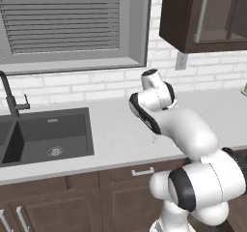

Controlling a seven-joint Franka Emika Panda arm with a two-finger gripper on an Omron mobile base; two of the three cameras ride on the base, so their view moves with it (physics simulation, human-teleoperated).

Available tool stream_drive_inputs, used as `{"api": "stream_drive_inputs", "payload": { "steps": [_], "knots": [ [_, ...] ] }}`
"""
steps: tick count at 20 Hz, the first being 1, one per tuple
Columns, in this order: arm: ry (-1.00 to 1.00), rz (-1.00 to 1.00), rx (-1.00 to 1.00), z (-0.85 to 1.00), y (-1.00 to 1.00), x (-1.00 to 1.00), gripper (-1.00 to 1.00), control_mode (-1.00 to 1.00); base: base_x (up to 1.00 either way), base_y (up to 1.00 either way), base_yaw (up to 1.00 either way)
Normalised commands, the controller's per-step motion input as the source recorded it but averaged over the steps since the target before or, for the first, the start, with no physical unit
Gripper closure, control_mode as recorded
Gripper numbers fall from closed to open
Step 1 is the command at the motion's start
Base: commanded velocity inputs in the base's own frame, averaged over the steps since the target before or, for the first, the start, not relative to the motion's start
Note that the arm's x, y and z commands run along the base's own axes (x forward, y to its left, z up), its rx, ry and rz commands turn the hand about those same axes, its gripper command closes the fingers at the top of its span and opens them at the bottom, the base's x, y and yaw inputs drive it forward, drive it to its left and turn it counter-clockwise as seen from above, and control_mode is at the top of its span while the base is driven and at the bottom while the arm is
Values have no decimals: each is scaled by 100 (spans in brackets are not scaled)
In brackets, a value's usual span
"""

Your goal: Pick the tongs from the drawer and place it on the counter.

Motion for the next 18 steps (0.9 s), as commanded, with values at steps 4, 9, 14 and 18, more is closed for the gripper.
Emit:
{"api": "stream_drive_inputs", "payload": {
  "steps": [4,9,14,18],
  "knots": [
    [7,0,2,-83,-27,91,100,-100,0,0,0],
    [2,0,0,-100,-50,69,100,-100,0,0,0],
    [0,0,0,-92,-52,64,-100,-100,0,0,0],
    [-4,0,0,-14,-4,12,-100,-100,0,0,0]
  ]
}}
